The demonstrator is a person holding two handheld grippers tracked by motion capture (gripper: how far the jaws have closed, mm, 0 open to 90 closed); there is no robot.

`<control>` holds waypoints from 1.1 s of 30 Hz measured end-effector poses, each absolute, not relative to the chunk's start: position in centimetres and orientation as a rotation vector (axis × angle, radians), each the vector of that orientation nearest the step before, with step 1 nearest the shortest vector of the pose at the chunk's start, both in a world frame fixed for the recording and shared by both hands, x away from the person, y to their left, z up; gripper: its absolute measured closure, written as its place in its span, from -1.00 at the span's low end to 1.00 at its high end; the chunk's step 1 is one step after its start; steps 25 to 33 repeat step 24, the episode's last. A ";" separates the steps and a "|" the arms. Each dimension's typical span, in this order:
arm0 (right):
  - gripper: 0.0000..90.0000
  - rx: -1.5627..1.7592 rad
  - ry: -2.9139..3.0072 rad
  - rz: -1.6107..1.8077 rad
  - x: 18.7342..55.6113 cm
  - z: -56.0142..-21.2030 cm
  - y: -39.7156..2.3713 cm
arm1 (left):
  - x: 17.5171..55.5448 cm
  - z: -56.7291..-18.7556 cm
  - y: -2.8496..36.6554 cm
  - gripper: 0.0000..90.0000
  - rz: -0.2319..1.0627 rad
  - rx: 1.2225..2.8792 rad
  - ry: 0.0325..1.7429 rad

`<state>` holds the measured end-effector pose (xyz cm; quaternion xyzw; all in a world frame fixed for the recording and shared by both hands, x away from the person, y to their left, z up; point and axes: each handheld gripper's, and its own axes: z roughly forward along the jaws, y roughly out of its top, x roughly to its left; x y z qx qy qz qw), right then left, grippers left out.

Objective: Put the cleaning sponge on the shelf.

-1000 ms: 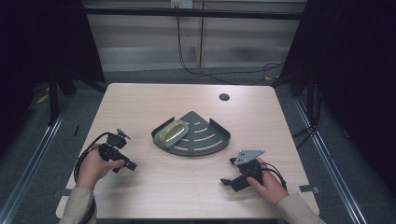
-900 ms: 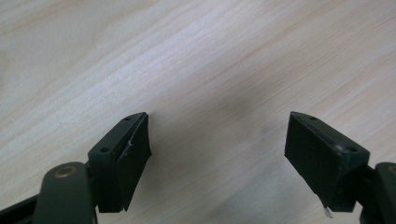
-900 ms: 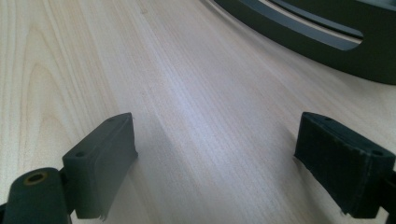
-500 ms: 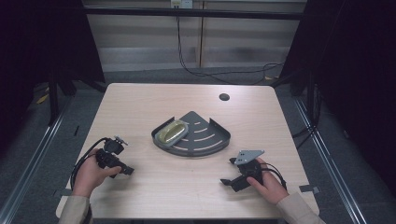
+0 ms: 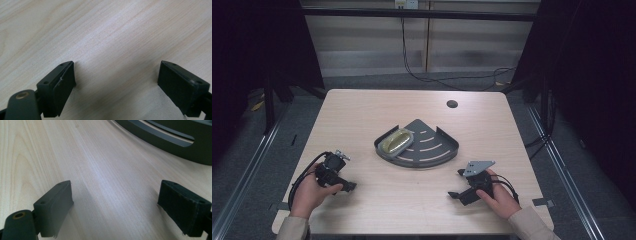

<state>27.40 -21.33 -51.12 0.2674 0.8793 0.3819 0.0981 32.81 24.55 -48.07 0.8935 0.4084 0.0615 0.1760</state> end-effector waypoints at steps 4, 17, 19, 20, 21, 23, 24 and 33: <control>-0.74 0.792 2.601 1.131 27.4 -51.1 -21.3 | 32.5 -48.2 24.7 -0.74 0.186 2.510 1.143; -0.75 0.791 2.601 1.128 27.4 -51.1 -21.3 | 31.8 -48.9 24.7 -0.99 0.214 2.479 1.111; -0.74 0.791 2.601 1.126 27.4 -51.1 -21.3 | 31.7 -48.9 24.7 -1.00 0.214 2.477 1.114; -0.74 0.791 2.601 1.127 27.4 -51.1 -21.3 | 31.7 -48.9 24.7 -1.00 0.214 2.477 1.114; -0.74 0.791 2.601 1.127 27.4 -51.1 -21.3 | 31.7 -48.9 24.7 -1.00 0.210 2.477 1.122; -0.74 0.791 2.601 1.127 27.4 -51.1 -21.3 | 31.7 -48.8 24.6 -0.99 0.208 2.479 1.125; -0.74 0.791 2.601 1.126 27.4 -51.1 -21.3 | 31.8 -48.8 24.7 -0.99 0.208 2.487 1.119; -0.74 0.791 2.601 1.126 27.4 -51.1 -21.3 | 31.8 -48.8 24.7 -0.99 0.208 2.487 1.119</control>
